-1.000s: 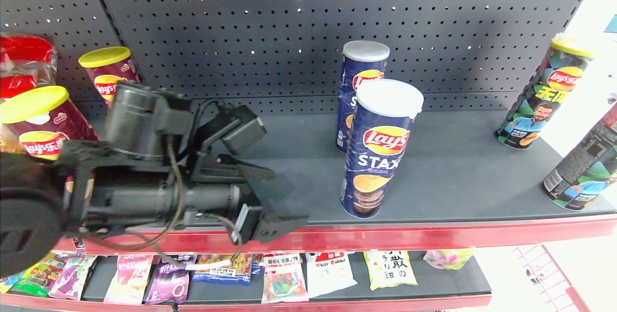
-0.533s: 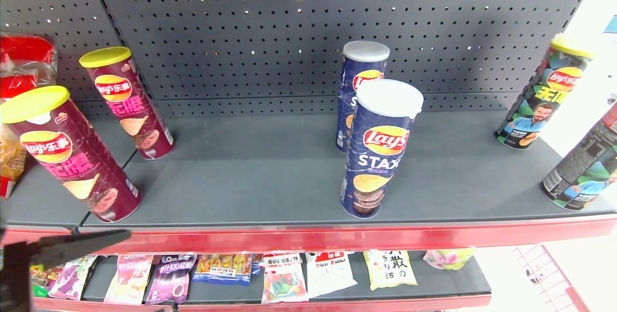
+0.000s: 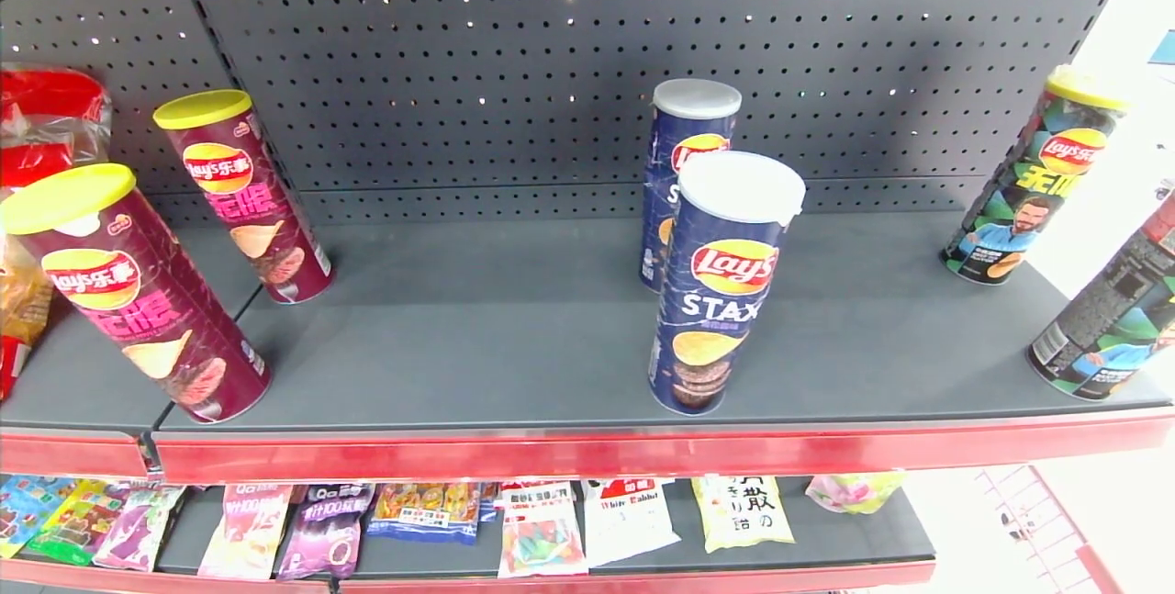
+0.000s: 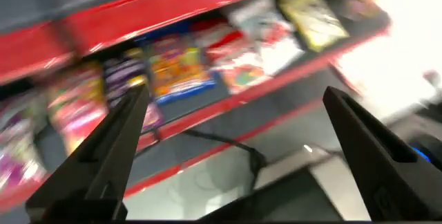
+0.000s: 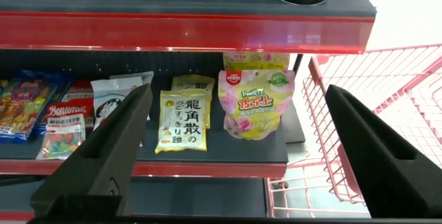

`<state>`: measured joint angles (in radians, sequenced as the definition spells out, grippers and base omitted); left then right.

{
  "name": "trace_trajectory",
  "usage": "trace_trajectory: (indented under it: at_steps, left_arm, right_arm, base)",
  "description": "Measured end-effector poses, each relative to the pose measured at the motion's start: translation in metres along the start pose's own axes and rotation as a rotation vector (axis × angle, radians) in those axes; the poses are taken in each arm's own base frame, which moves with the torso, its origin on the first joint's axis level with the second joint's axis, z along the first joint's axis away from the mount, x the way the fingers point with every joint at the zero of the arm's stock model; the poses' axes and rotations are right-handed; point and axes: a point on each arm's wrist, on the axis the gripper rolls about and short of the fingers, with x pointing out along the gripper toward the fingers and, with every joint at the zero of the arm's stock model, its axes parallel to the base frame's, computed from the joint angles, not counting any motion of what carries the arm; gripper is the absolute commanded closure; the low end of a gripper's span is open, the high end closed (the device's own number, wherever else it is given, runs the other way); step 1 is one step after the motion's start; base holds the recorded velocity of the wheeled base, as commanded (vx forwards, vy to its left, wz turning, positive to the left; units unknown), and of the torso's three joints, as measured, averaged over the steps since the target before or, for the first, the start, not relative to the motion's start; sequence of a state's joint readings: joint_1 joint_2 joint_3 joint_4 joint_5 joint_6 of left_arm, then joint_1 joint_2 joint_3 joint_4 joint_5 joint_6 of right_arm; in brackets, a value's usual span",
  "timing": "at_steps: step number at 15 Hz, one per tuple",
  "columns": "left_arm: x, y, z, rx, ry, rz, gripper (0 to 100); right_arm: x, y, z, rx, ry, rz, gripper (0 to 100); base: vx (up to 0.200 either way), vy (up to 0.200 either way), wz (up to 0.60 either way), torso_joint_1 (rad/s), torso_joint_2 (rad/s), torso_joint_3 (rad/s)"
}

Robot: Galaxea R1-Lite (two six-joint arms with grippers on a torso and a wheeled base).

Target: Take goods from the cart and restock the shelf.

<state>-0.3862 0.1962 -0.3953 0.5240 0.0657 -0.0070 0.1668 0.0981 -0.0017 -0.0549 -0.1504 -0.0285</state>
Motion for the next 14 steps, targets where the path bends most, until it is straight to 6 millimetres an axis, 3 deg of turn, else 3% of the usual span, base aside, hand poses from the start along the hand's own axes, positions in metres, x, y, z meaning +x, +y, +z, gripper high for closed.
trace_trajectory:
  at_steps: [6, 14]
  left_arm:
    - [-0.012, 0.004, -0.037, -0.017, 0.012, 0.148, 0]
    - [-0.007, -0.001, -0.038, -0.165, 0.037, 0.460, 0]
  right_arm:
    - [0.000, 0.000, 0.000, -0.001, 0.000, 0.003, 0]
    - [0.000, 0.000, 0.000, -0.005, 0.000, 0.006, 0]
  base:
    - [0.000, 0.000, 0.00, 0.000, 0.00, 0.000]
    - [0.000, 0.000, 0.00, 0.000, 0.00, 0.000]
